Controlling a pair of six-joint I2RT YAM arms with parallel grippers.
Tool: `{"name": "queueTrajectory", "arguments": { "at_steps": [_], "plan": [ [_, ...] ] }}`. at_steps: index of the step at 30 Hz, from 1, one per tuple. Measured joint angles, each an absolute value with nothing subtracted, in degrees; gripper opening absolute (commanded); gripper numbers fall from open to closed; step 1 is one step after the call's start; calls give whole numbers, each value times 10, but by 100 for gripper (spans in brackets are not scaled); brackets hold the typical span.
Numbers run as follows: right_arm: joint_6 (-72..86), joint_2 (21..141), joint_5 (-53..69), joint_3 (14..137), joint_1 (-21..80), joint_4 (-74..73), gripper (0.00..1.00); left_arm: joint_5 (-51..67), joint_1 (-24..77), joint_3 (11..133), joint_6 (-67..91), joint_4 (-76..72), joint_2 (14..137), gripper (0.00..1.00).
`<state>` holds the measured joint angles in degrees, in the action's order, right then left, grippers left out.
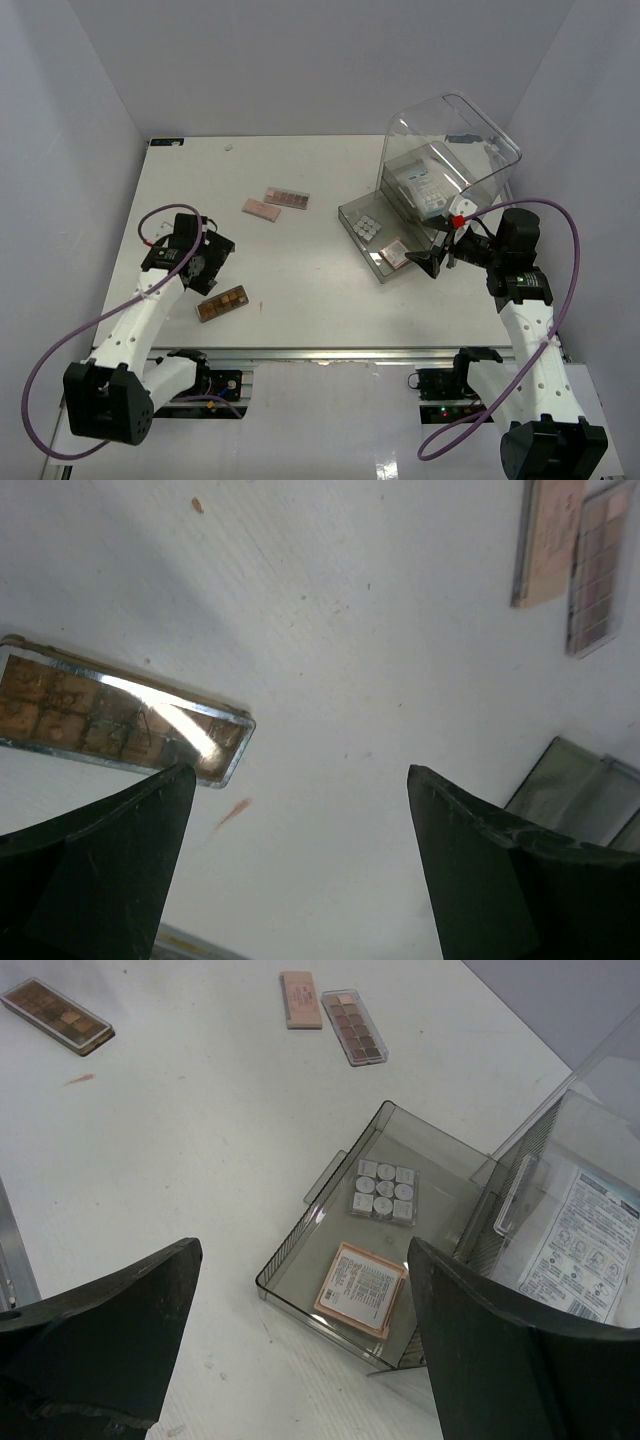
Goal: Organize the makeup
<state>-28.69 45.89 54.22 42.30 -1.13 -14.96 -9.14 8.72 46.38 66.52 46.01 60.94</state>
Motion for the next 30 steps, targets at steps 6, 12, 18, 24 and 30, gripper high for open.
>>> {"name": "queueTrajectory", "arguments": {
  "at_steps": [6, 12, 18, 24, 30],
  "plan": [
    [-287, 459, 542, 423, -11, -150, 90, -73, 35, 387, 735, 458, 622, 98],
    [-287, 459, 542, 423, -11, -150, 90, -37, 20, 364, 793, 455, 681, 98],
    [-287, 458, 542, 423, -11, -150, 90, -36, 16, 364, 820, 450, 680, 98],
    [-287, 458, 542, 423, -11, -150, 90, -23, 8, 358, 825, 448, 681, 98],
    [-287, 457, 542, 423, -11, -150, 90, -18, 7, 354, 822, 466, 629, 98]
  ]
}}
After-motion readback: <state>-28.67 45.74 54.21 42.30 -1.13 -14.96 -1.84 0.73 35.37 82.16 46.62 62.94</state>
